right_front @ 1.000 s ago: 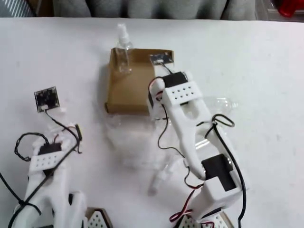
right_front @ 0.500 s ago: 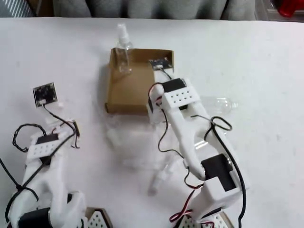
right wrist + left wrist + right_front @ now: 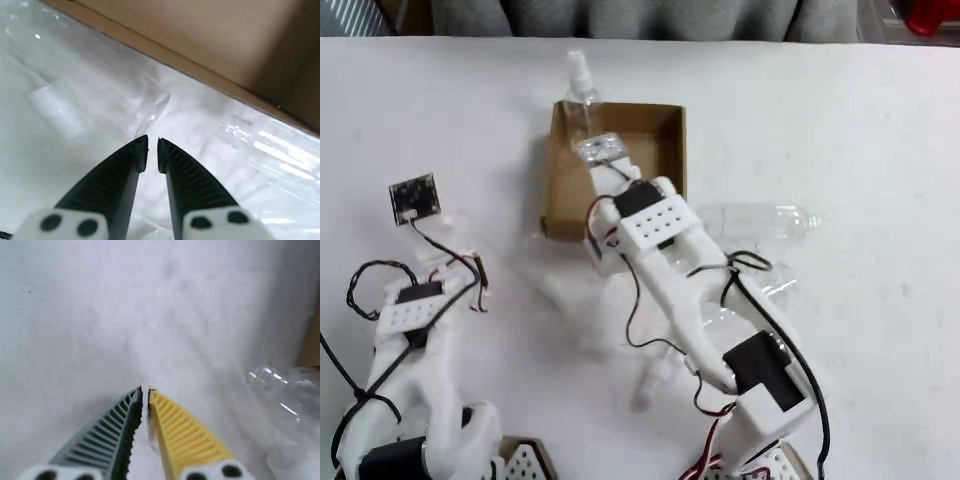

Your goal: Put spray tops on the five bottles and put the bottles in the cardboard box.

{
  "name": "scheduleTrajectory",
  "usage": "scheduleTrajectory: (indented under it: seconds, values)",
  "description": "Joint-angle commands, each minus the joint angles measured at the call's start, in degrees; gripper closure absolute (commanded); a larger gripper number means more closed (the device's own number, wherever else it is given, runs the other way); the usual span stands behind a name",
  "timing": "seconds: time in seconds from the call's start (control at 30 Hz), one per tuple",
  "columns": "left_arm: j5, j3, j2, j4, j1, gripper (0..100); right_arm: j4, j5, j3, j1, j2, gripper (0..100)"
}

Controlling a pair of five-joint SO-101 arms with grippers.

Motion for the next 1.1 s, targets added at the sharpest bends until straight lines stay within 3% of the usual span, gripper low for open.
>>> scheduleTrajectory:
  seconds: [0.0,0.2,0.3,0.7,0.87,1.07]
  values:
    - [-0.18,-3.87,0.04,0.09,-0.75,98,-2.15,0.09,-0.35,-1.63,-0.13,98.4]
    - [0.70,-3.96,-0.04,0.09,-0.48,98,-4.18,0.26,0.09,-6.99,-0.22,98.4]
    - [6.24,-5.19,-0.04,0.62,-0.66,98,-3.56,0.53,0.26,-9.54,-0.66,98.4]
    - [13.63,-7.82,0.57,0.53,-5.58,96,4.26,0.79,0.18,-10.95,-4.97,98.3]
    - [13.80,-13.36,8.84,0.88,-8.22,98,-0.75,5.10,4.84,-13.93,-4.53,94.9]
    - [17.32,-23.38,18.86,9.14,-11.12,98,-6.02,6.42,8.35,-14.90,-4.97,87.0]
